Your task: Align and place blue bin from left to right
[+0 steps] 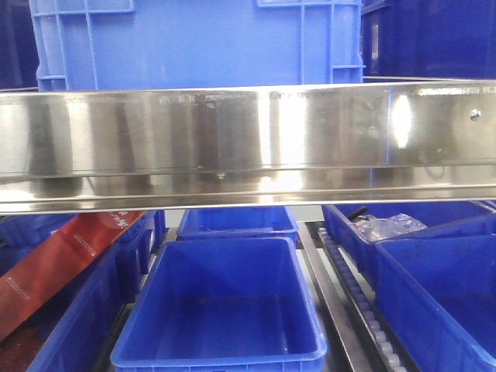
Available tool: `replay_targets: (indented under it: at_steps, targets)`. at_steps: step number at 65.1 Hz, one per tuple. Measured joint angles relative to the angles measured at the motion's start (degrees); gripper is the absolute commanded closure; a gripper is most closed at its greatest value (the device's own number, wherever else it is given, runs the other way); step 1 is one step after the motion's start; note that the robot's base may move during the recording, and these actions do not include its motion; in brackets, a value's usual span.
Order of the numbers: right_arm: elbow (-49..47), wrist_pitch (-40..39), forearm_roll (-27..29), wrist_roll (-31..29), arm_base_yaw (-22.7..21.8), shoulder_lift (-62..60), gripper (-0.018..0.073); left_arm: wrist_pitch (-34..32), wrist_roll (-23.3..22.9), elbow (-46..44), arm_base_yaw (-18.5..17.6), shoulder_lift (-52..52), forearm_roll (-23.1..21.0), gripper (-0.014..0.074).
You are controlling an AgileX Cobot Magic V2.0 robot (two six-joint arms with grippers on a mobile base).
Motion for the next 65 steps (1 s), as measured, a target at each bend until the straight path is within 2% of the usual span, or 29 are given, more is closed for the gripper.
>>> replay_targets:
  at_steps: [6, 24, 65]
  targets:
    - [1.7, 0.1, 0.1, 0.0, 1.2, 0.0, 0.0638, 0.0, 0.0, 0.0, 0.0, 0.0, 0.0, 0.0707]
    - [2.0, -2.9, 0.2, 0.0, 0.3, -0.1, 0.0638, 0.0, 0.0, 0.0, 0.0, 0.0, 0.0, 0.0707]
    - [2.0, -3.2, 0.2, 0.1, 0.3, -0.1, 0.0638, 0.0, 0.0, 0.0, 0.0, 0.0, 0.0, 0.0707]
